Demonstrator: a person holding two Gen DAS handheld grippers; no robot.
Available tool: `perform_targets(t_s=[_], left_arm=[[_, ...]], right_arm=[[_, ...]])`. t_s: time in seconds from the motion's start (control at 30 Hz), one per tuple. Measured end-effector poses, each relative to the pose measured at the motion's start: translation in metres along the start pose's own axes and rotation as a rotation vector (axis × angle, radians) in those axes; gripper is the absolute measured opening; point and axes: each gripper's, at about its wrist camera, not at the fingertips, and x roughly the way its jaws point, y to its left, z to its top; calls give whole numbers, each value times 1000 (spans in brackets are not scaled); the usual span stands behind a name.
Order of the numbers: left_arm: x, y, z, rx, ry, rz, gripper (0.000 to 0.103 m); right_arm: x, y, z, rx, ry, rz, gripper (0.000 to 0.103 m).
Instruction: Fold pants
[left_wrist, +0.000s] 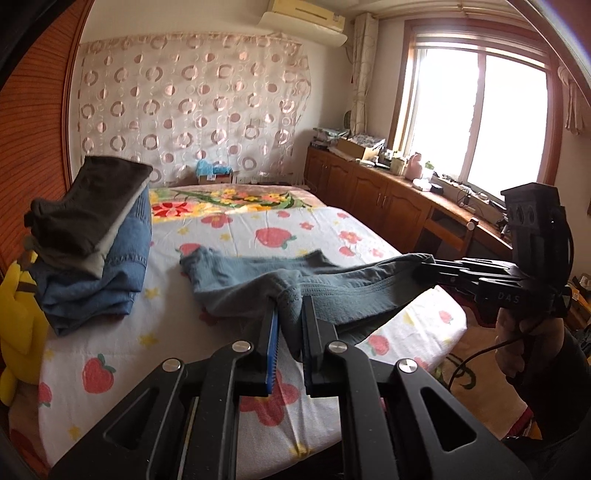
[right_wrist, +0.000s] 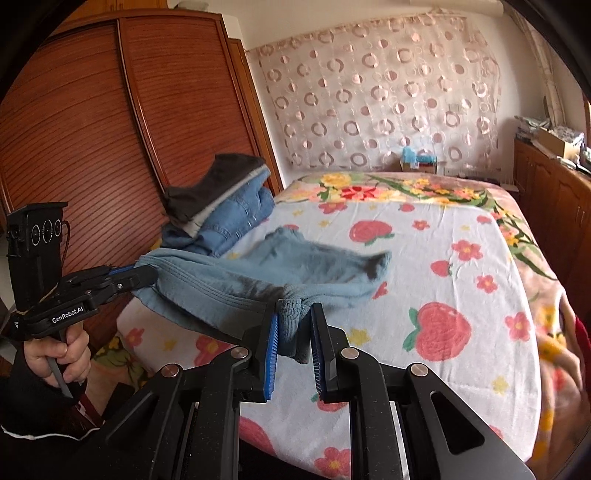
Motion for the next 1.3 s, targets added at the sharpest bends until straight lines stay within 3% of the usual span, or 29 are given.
perform_targets(t_s=[0.53,0.73,1.03,1.3], left_arm=[[-15,-16,4,55,-49,-12,12],[18,0,-6,20,13,6,12],[55,18,7,10,11,41,12],[76,24,12,14,38,71,12]], right_arm=[[-10,0,0,-43,-37,-20,16],[32,-13,0,-44,20,-55,16],[95,-31,22,-46,65,-132,16],[120,-24,29,-52,89,-148,16]])
